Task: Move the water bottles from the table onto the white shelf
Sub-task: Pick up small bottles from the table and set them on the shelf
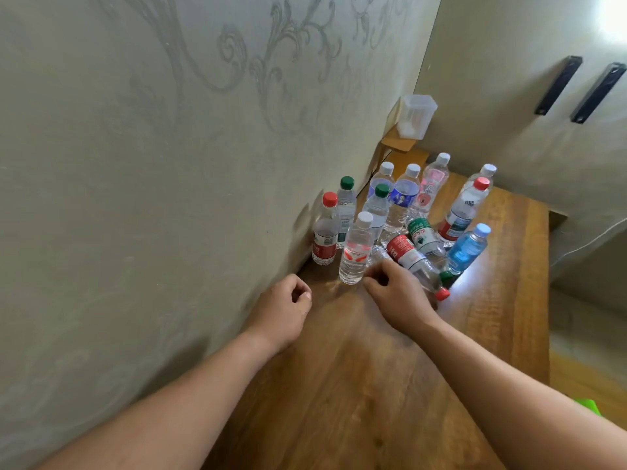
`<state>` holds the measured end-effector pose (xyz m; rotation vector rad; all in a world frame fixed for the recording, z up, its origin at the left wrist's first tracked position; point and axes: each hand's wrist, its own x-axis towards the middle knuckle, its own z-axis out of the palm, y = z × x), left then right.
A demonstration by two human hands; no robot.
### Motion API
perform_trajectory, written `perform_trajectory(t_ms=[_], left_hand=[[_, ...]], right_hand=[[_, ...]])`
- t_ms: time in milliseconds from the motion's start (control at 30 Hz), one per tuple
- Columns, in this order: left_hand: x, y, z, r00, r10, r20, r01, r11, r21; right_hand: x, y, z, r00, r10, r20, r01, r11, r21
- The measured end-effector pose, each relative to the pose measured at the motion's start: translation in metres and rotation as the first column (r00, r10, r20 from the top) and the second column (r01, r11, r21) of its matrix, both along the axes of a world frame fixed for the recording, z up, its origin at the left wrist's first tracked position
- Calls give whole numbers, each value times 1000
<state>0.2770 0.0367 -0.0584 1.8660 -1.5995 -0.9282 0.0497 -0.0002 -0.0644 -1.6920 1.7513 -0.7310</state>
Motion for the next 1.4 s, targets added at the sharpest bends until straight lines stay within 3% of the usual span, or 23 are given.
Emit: perform_trajectory(t_ms=[500,1400], left_hand=[[-21,-49,-28,1000,14,18,-15,998,58],[-40,-56,-38,998,-56,5,56,996,65]], right_hand=[[-8,-85,-19,996,-92,-13,92,996,-5],[2,-115,-38,996,-11,-86,9,999,-33]])
